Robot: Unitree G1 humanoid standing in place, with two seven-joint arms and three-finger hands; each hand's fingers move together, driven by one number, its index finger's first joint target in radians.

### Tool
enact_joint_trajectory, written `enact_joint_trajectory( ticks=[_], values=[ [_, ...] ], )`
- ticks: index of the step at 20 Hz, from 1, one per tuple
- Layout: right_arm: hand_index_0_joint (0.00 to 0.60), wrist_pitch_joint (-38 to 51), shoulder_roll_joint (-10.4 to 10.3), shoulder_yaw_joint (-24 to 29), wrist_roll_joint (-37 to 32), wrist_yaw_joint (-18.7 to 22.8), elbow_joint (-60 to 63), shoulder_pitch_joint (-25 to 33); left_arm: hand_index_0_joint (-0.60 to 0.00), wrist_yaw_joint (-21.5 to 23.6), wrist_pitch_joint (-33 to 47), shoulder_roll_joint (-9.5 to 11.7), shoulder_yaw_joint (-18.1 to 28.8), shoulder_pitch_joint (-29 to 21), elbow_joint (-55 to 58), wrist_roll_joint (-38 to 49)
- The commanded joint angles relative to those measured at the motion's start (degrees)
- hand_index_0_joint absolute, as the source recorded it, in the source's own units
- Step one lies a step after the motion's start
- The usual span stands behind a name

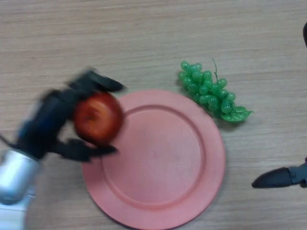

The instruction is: Pick up the red apple and place it on the plate

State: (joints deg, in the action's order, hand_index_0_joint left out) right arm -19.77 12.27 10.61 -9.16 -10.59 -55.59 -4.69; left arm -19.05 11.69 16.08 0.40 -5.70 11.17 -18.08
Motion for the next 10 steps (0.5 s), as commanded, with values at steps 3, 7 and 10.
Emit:
enact_joint_trajectory(
  ticks=[3,7,10],
  values=[
    [0.0,4.5,1.5,5.8,-4.3,1.4,-4.4,0.9,-0.6,4.3,8.0,-1.6,-2.8,-6.1,-7.3,-5.6],
    [0.0,5.6,3.8,8.4,-8.8,4.0,-4.4,0.0,-0.6,7.0,13.2,-2.3,-4.8,-8.6,-16.0,-14.1],
    [0.0,5.7,3.8,8.5,-8.4,4.0,-4.4,0.1,-0.25,8.5,12.0,-3.1,-4.1,-9.3,-16.9,-10.6]
  ],
)
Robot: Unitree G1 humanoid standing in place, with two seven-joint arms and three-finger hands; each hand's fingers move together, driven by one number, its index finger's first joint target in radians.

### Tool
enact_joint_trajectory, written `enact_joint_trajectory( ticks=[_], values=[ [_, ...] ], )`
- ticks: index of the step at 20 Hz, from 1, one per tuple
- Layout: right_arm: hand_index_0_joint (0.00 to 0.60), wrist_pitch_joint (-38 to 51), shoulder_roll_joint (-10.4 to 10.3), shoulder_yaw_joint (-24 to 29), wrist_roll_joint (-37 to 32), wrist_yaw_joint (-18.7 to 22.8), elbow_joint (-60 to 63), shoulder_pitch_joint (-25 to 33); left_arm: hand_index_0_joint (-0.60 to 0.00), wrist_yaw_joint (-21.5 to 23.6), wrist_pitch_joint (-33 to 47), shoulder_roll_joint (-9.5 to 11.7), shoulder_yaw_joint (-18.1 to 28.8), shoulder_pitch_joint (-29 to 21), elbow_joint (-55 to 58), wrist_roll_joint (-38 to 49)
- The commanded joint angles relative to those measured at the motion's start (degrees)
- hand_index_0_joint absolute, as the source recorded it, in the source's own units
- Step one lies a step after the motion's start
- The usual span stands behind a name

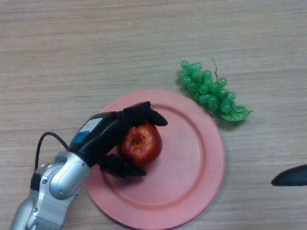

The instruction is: Pick up the red apple and place it on the plate

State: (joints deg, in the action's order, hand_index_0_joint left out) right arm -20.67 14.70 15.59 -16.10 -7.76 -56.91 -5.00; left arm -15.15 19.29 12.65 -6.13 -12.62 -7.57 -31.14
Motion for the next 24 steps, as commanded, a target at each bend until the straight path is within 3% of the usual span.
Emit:
enact_joint_trajectory(
  ticks=[1,2,5,11,15,17,19,21,24],
  values=[
    [0.0,6.4,1.1,3.3,-0.7,1.1,-3.1,0.8,-0.1,5.0,2.4,0.1,2.7,-2.7,1.5,4.7],
    [0.0,5.9,1.0,2.9,-0.2,1.1,-3.1,1.4,-0.004,5.0,0.0,0.0,2.7,-2.6,2.2,6.4],
    [0.0,4.1,2.8,1.1,0.7,2.7,-3.1,2.9,0.0,2.9,-3.2,0.3,3.1,-1.1,9.1,7.8],
    [0.0,-0.2,4.3,-1.6,0.7,2.8,-3.1,5.6,0.0,-1.2,-9.6,2.0,6.4,2.8,29.5,13.1],
    [0.0,1.2,1.6,-1.4,3.0,-0.4,-2.2,6.4,0.0,-4.7,-21.4,4.8,15.1,4.5,40.8,26.4],
    [0.0,1.8,1.1,-2.5,4.4,-0.7,-1.9,6.4,0.0,-3.6,-28.7,6.2,19.9,4.3,44.9,36.7],
    [0.0,0.1,1.0,-4.4,4.4,1.2,-2.7,6.8,0.0,-0.2,-32.3,7.1,21.8,4.9,46.2,40.1],
    [0.0,-1.5,2.1,-4.9,2.6,3.5,-3.0,7.9,0.0,2.5,-37.9,6.9,24.3,5.8,51.2,46.9],
    [0.0,-3.6,2.5,-5.1,2.2,3.2,-3.1,9.3,0.0,4.7,-39.9,7.8,26.5,6.6,53.9,50.4]
  ],
)
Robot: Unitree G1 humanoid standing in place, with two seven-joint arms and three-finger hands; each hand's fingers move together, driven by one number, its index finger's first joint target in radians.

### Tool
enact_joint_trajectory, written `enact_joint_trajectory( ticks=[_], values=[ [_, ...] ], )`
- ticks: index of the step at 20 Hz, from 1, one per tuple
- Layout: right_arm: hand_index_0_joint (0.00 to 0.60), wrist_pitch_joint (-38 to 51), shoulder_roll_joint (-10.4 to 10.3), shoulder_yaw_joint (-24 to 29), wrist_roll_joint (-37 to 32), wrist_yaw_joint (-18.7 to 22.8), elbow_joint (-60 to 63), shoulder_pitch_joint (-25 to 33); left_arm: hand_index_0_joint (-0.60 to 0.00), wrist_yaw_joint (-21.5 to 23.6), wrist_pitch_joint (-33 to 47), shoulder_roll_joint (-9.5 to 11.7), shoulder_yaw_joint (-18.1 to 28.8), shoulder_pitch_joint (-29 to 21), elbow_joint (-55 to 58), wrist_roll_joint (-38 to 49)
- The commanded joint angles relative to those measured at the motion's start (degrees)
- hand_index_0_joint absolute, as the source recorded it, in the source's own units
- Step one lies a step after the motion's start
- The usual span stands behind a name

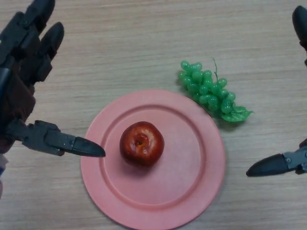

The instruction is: Pick up the red apple and place it on the plate

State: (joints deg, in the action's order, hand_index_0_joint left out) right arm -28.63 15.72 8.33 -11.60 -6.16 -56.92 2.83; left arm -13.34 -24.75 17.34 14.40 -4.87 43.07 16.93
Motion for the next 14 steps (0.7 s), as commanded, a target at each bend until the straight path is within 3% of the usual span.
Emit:
enact_joint_trajectory(
  ticks=[1,4,7,11,14],
  values=[
    [0.0,4.0,0.9,2.3,-1.9,0.9,-2.9,1.5,0.0,4.3,2.9,3.2,6.6,-1.3,4.1,4.0],
    [0.0,5.3,0.1,2.5,-1.1,-0.5,-2.3,0.4,0.0,4.9,2.7,3.7,5.6,-1.3,4.9,3.3],
    [0.0,7.1,-0.1,2.6,-0.2,-2.5,-1.8,-1.1,0.0,4.4,6.1,1.6,4.3,1.0,5.8,0.4],
    [0.0,8.8,-0.9,0.5,2.1,-5.4,-1.5,-3.2,0.0,4.4,1.6,2.3,7.6,1.4,8.4,4.7],
    [0.0,11.2,-1.7,-1.4,4.4,-6.0,-0.2,-4.1,0.0,3.7,3.9,1.3,6.7,3.1,7.9,2.3]
  ],
)
